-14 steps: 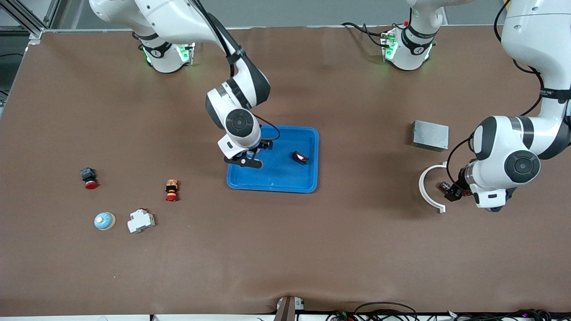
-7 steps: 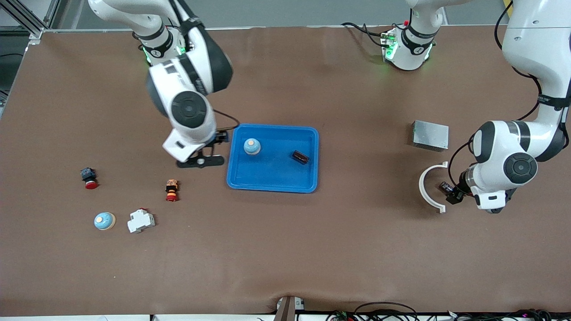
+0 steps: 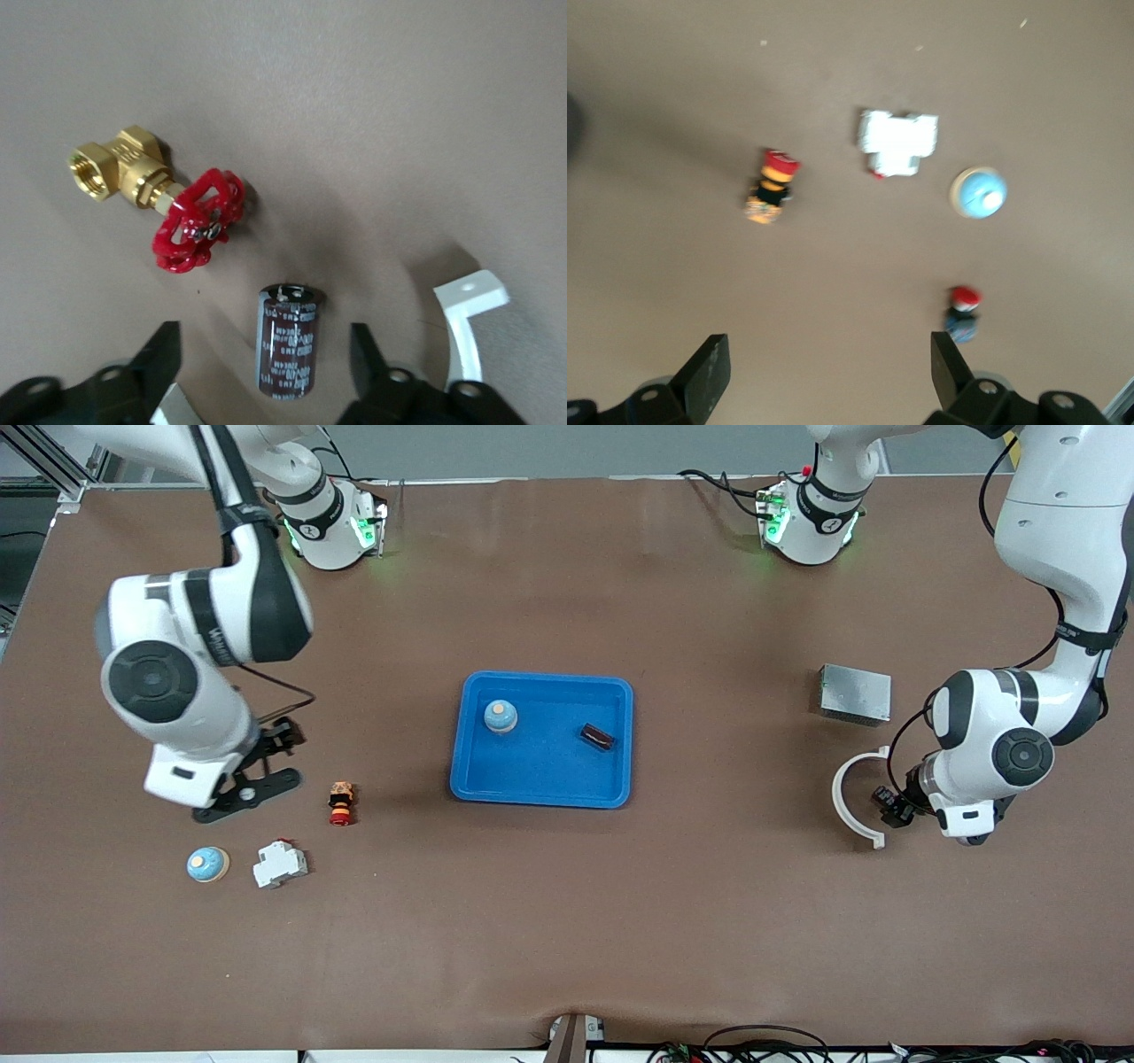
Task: Place electrolytic capacitor and blue bell in tray
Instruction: 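Grasp a capacitor with the left gripper while the right gripper grasps a bell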
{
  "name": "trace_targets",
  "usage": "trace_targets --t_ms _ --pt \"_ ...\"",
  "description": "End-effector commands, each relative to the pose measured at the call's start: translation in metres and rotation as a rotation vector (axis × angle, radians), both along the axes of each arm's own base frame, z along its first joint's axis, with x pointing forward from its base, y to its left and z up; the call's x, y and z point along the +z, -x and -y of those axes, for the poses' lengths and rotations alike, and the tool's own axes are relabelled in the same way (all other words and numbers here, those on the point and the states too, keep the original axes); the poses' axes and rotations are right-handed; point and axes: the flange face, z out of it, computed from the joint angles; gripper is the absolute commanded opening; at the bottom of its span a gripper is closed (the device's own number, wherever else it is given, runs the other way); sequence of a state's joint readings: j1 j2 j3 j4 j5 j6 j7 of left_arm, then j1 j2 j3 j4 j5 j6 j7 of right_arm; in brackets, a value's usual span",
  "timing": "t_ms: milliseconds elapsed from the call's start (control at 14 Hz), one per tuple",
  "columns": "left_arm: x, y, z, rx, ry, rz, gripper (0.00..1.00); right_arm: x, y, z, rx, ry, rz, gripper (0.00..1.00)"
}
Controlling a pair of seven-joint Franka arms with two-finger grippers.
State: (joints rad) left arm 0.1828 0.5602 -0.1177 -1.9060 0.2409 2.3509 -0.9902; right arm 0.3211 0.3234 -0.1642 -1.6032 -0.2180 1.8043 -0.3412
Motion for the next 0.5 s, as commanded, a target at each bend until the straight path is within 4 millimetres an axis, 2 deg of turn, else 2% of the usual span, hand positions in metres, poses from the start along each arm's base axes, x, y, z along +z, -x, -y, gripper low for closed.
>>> trace_targets --t_ms 0,214,356,427 --pt "-0.007 0.001 0.001 -0.026 0.003 0.018 0.64 -0.021 -0.022 0.063 0.148 -0.010 -0.001 1.00" --pt "-0.007 0.001 0.005 -0.032 0.005 0.021 0.35 -0.065 -0.040 0.126 0.276 -0.026 -0.016 1.00" --pt "-0.006 0.001 0.006 -0.033 0.005 0.021 0.06 -0.104 -0.045 0.151 0.292 -0.035 -0.044 1.00" --pt "-0.001 0.000 0.007 -0.034 0.001 0.022 0.00 -0.124 -0.046 0.159 0.291 -0.046 -0.061 1.00"
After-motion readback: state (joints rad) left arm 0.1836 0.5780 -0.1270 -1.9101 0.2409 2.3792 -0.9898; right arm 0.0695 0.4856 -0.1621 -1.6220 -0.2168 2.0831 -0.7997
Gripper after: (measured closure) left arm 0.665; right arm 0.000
